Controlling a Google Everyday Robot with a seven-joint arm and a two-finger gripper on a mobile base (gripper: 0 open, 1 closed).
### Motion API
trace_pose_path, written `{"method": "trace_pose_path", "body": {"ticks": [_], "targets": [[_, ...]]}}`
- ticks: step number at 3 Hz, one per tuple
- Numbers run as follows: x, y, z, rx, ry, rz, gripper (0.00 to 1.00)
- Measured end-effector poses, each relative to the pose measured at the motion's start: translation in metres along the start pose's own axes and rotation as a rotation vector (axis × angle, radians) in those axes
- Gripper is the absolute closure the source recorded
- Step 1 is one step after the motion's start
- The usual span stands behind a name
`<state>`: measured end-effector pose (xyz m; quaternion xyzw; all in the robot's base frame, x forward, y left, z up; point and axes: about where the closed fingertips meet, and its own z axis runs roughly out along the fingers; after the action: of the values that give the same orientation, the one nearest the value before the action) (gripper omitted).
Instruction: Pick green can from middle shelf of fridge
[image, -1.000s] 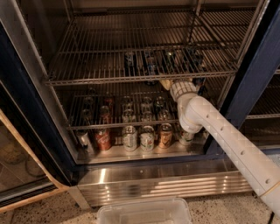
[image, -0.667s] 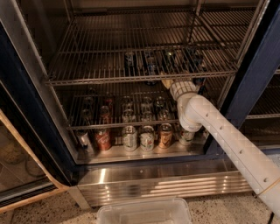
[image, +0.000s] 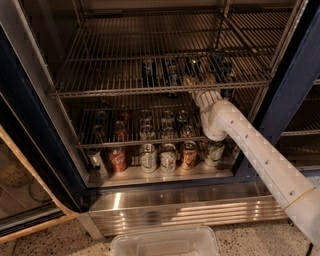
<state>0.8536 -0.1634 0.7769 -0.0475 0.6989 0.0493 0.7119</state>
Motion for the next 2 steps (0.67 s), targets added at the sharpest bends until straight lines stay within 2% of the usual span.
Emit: {"method": "trace_pose_path", "body": {"ticks": [1, 2], "targets": [[0.002, -0.004, 0.014, 0.004, 0.007, -0.014, 0.45], [0.014, -0.014, 0.018, 0.025, 0.036, -0.019, 0.45]]}}
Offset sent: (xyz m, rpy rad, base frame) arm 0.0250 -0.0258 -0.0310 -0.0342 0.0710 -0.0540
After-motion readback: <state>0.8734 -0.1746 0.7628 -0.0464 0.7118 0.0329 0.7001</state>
